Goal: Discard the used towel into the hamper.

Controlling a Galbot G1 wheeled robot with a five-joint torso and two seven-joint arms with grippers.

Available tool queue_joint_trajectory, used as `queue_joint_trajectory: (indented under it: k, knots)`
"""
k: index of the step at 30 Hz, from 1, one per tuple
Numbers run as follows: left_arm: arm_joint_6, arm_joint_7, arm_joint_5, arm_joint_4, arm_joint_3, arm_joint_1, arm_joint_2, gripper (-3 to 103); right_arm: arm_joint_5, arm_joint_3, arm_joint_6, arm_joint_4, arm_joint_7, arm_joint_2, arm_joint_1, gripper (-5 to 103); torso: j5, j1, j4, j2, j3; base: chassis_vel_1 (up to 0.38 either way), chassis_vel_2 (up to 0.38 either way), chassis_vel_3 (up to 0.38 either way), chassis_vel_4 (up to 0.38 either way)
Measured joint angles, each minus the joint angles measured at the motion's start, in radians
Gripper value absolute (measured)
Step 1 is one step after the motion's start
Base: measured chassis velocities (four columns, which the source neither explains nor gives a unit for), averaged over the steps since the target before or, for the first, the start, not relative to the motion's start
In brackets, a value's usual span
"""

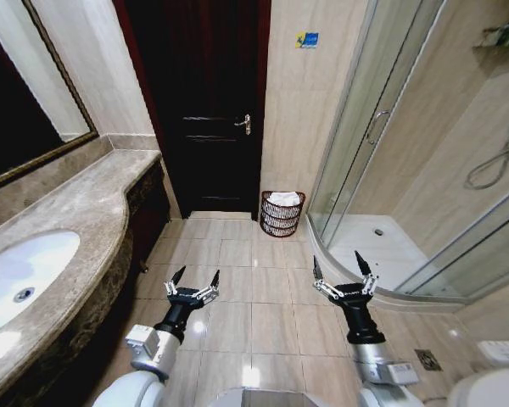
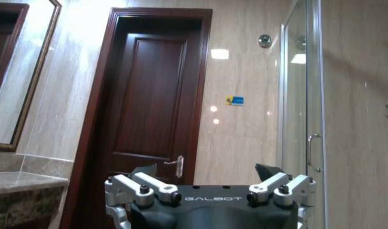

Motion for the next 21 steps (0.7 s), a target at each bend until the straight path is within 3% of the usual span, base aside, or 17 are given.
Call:
queue_joint_trajectory:
  k: [21]
  knots:
    - [0.0,0.0,0.0,0.0,0.0,0.0,0.0,100,0.0,0.0,0.0,0.0,0.0,0.0,0.0,100,0.0,0.0,0.0,0.0,0.0,0.0,0.0,0.0,0.0]
